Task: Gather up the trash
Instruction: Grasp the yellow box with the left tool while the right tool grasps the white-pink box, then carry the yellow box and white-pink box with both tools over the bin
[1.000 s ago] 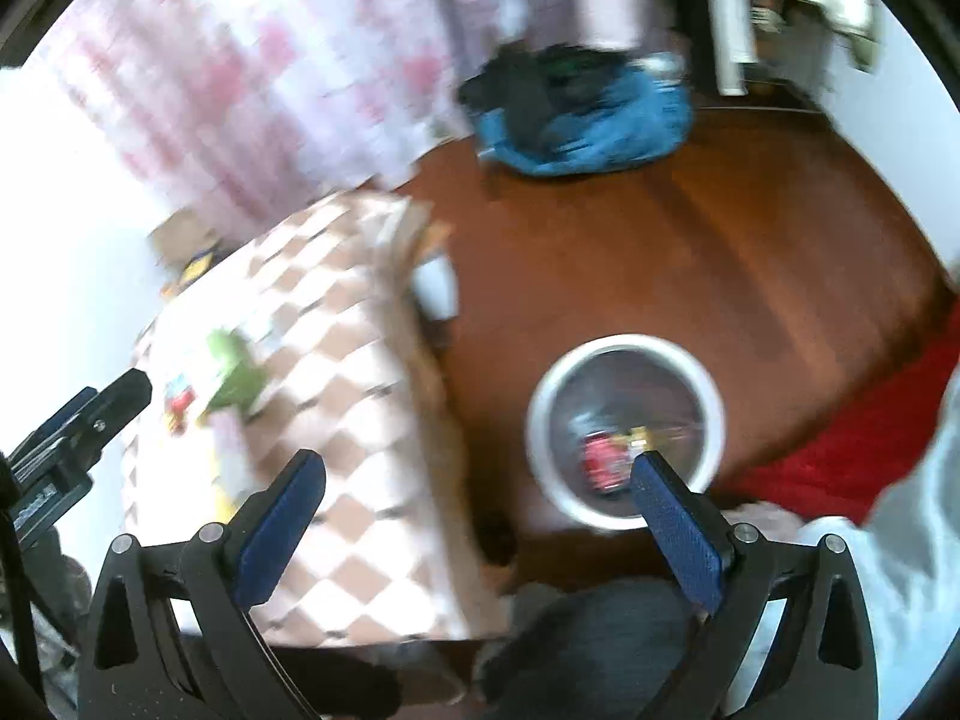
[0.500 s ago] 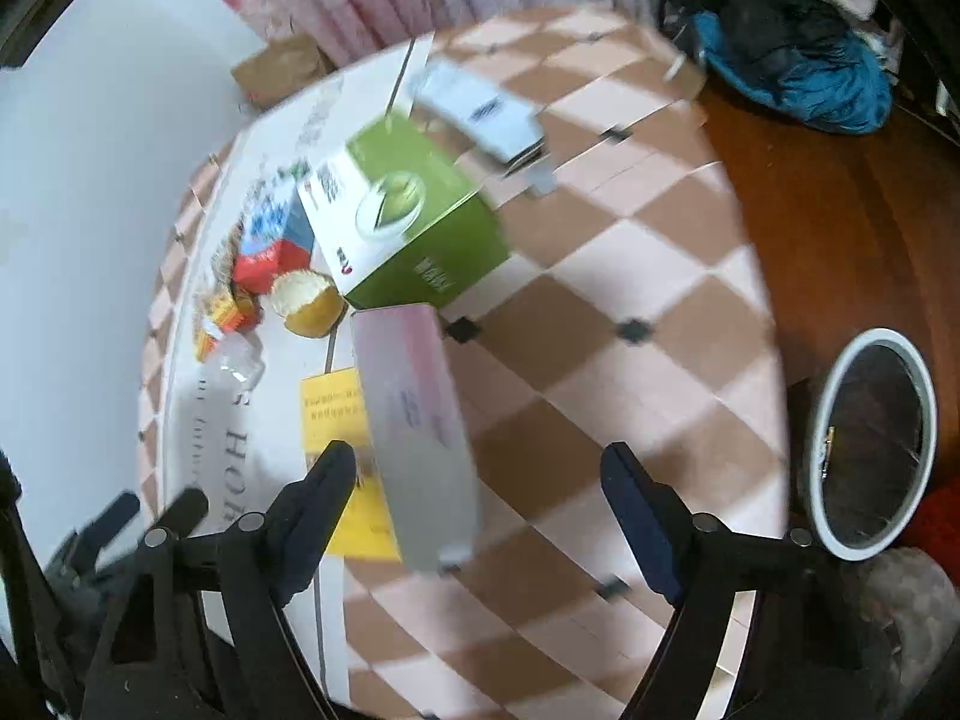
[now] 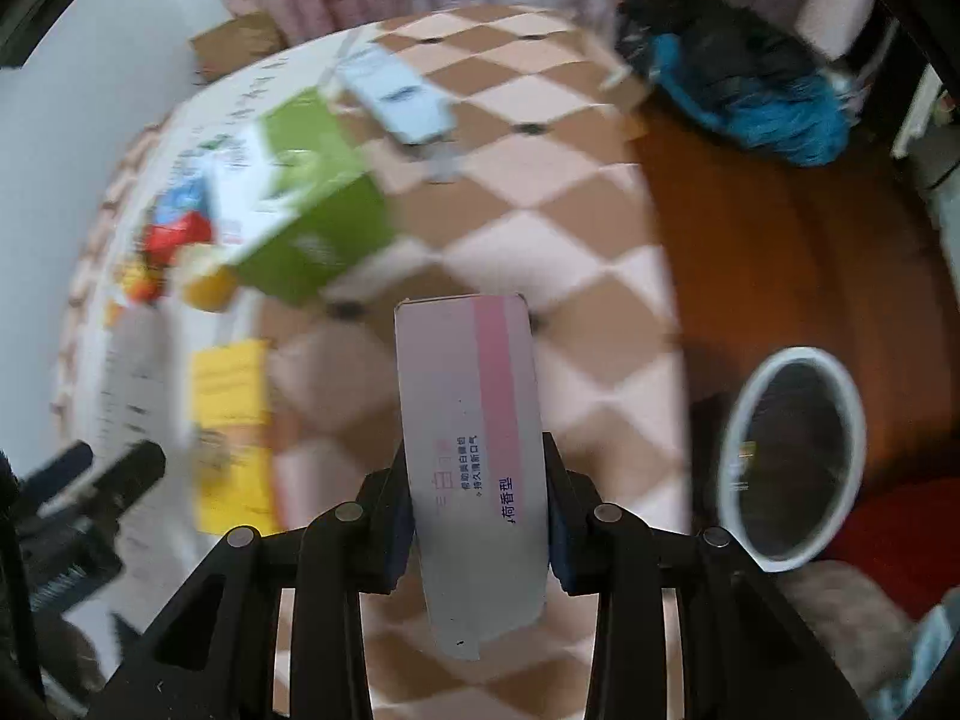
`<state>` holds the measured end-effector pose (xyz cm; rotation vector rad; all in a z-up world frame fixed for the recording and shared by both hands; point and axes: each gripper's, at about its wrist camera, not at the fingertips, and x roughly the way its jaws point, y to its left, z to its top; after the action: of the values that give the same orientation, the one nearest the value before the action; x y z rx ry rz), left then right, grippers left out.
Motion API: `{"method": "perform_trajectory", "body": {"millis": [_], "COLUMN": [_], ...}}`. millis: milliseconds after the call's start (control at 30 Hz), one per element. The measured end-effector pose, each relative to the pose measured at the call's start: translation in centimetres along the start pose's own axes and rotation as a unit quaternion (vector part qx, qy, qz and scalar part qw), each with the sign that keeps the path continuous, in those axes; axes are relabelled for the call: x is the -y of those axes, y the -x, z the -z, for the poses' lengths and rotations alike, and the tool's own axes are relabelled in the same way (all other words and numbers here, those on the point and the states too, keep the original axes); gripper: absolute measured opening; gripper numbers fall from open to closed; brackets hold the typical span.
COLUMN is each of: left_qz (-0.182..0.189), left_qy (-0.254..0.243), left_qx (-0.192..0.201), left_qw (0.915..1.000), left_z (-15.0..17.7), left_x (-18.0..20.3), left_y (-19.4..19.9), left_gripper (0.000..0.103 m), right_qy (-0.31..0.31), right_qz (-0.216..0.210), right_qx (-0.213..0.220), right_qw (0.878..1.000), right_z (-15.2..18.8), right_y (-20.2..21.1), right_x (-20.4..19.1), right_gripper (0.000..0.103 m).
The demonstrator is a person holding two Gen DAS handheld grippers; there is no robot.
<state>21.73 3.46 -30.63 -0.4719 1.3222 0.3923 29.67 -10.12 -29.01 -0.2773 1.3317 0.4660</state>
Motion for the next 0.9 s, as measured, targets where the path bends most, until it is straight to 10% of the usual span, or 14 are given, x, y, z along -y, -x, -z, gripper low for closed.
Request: {"method": "perform_trajectory", "body": {"millis": [133, 367, 900], "left_qz": [-0.029, -0.051, -0.063], "left_qy": [-0.027, -0.02, -0.037], "left_qx": [-0.012, 0.023, 0.085], "left_qw": [0.9992, 0.9982, 0.9937], "left_z": [0.0, 1.3, 2.5], "left_x": [1.8, 0.4, -0.9], "left_y": [-2.1, -0.8, 5.0], "left_gripper": [0.094, 0.052, 0.052], "right_qy": [-0.01, -0.015, 0.004], "right_qz": [0.013, -0.001, -0.017], "right_qx": [-0.007, -0.012, 0.033], "right_qw": [1.0, 1.0, 0.999], "right_z": [0.8, 1.6, 1.8], "right_y": [-0.3, -0.4, 1.1], "right_x": [2.1, 3.2, -0.3], "right_gripper": [0.038, 0.038, 0.037]}}
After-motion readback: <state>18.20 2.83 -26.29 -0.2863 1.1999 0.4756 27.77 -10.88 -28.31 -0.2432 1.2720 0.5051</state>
